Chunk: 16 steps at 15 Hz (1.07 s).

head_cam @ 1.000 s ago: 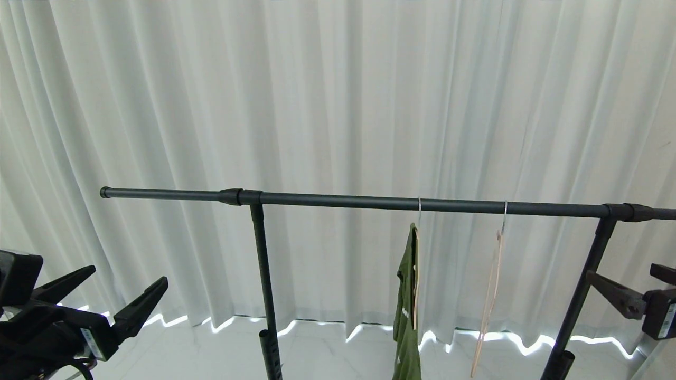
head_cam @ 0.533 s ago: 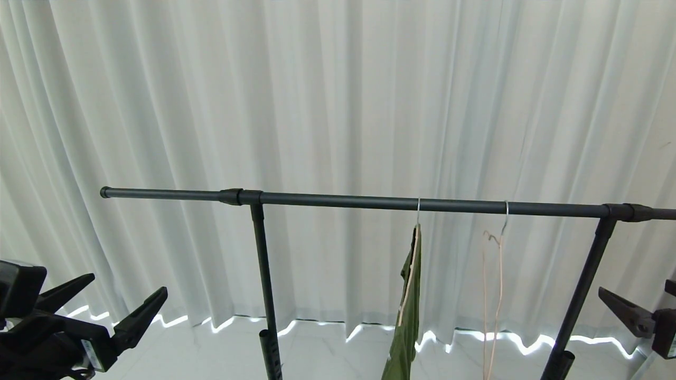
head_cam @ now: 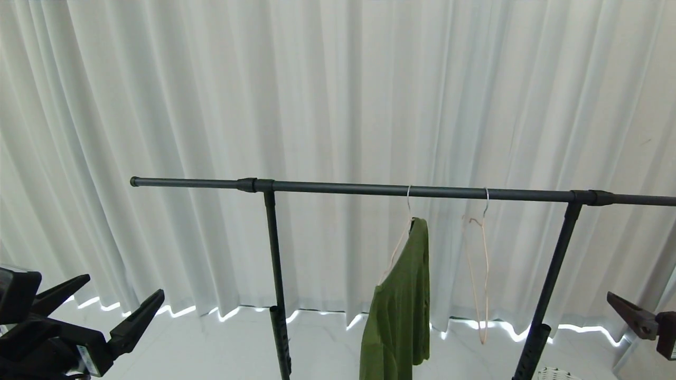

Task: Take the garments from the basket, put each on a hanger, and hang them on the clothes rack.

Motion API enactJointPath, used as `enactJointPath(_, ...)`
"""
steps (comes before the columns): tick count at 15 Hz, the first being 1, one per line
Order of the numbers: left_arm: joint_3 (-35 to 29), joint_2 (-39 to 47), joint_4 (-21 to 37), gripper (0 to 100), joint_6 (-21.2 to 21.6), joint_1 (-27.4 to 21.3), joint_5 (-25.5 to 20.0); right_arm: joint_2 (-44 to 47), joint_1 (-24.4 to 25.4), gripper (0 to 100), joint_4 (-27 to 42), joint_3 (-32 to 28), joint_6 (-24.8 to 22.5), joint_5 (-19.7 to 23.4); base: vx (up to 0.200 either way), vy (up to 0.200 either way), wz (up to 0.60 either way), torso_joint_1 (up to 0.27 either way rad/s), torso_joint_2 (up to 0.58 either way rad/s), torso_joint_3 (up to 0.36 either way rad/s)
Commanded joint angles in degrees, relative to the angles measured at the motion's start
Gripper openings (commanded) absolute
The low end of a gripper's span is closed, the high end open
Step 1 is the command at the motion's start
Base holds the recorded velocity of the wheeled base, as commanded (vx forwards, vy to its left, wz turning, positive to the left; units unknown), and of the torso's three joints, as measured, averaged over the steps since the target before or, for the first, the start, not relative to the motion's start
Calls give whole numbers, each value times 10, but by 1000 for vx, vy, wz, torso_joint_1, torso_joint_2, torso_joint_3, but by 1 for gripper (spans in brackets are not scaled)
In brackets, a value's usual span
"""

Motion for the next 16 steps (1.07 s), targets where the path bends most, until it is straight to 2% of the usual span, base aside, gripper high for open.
enactJointPath(1,1,0,0,100,0,0,-1,-13,-1,100,0,5,-2,-1,-200,0,0,7,2,7)
enactJointPath(5,8,3,0,100,-1,-6,-4,-42,2,100,1,7,-5,3,-200,0,0,0,1,6)
enactJointPath(7,15,7,3,100,1,-9,-5,-29,3,100,0,8,-12,3,0,0,0,0,0,0)
enactJointPath(9,14,30,11,100,1,-36,-2,-28,3,100,0,3,-25,3,0,0,0,0,0,0)
enactJointPath(13,15,33,11,100,1,-41,0,-12,3,100,0,3,-27,2,0,0,0,0,0,0)
enactJointPath(16,15,37,11,100,1,-42,0,-2,3,100,0,4,-25,3,0,0,0,-150,328,163)
